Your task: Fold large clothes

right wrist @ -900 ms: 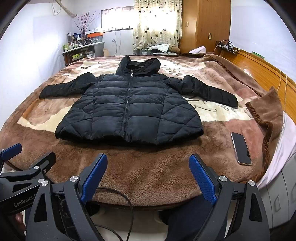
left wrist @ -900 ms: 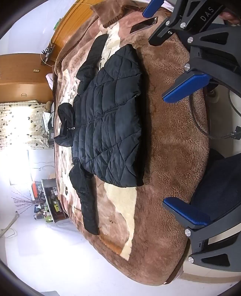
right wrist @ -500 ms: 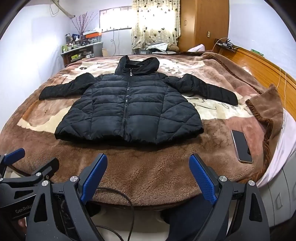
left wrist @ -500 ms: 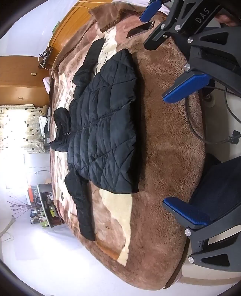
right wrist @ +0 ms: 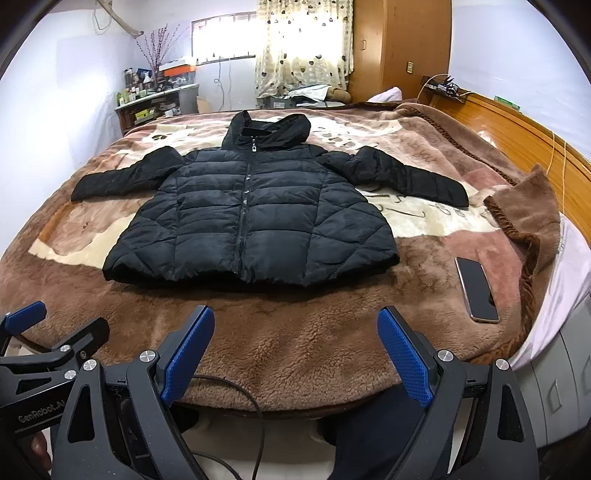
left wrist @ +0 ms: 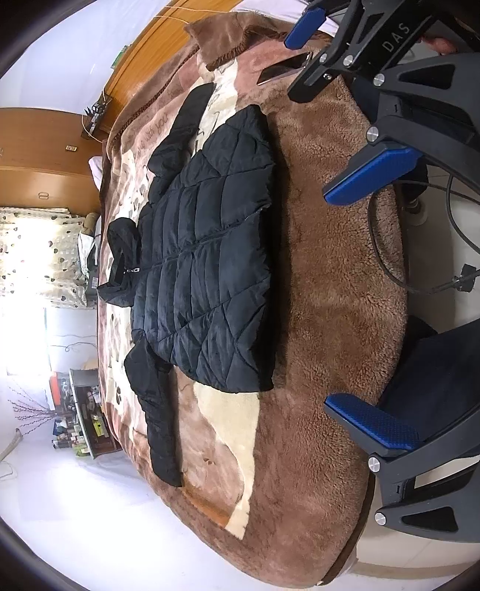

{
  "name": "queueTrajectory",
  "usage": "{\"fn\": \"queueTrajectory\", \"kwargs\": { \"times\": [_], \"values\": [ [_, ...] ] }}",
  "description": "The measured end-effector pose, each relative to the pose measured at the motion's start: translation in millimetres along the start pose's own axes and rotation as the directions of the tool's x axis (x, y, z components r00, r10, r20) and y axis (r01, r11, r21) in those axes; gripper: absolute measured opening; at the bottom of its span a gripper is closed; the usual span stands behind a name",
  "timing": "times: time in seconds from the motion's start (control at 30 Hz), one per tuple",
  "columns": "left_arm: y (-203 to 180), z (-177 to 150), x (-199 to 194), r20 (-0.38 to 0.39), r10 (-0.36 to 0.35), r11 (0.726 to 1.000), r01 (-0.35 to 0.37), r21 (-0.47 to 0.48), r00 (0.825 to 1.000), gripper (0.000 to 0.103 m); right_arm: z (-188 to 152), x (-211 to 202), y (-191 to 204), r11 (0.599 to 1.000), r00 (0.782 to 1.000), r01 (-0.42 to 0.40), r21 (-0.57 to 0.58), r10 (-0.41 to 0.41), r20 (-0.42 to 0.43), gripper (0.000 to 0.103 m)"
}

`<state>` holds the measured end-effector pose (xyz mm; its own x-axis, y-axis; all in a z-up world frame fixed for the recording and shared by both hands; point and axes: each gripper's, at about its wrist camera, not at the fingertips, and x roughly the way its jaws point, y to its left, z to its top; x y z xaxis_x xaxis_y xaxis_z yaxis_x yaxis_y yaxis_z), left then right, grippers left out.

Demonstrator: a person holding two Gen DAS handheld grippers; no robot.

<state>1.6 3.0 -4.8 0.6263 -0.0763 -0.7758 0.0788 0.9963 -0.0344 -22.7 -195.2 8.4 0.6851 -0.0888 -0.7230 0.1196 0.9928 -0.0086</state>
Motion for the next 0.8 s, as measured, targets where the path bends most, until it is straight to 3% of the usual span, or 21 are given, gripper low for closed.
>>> {"fn": "queueTrajectory", "kwargs": {
  "times": [0.8],
  "values": [
    [3.7, 3.7, -8.3, 0.04, 0.021, 1.0, -0.021, -0.011, 0.999, 0.103, 0.4, -2.0, 3.1, 1.0, 1.0, -0.008, -0.007, 0.008, 0.0, 0.09]
  ]
}}
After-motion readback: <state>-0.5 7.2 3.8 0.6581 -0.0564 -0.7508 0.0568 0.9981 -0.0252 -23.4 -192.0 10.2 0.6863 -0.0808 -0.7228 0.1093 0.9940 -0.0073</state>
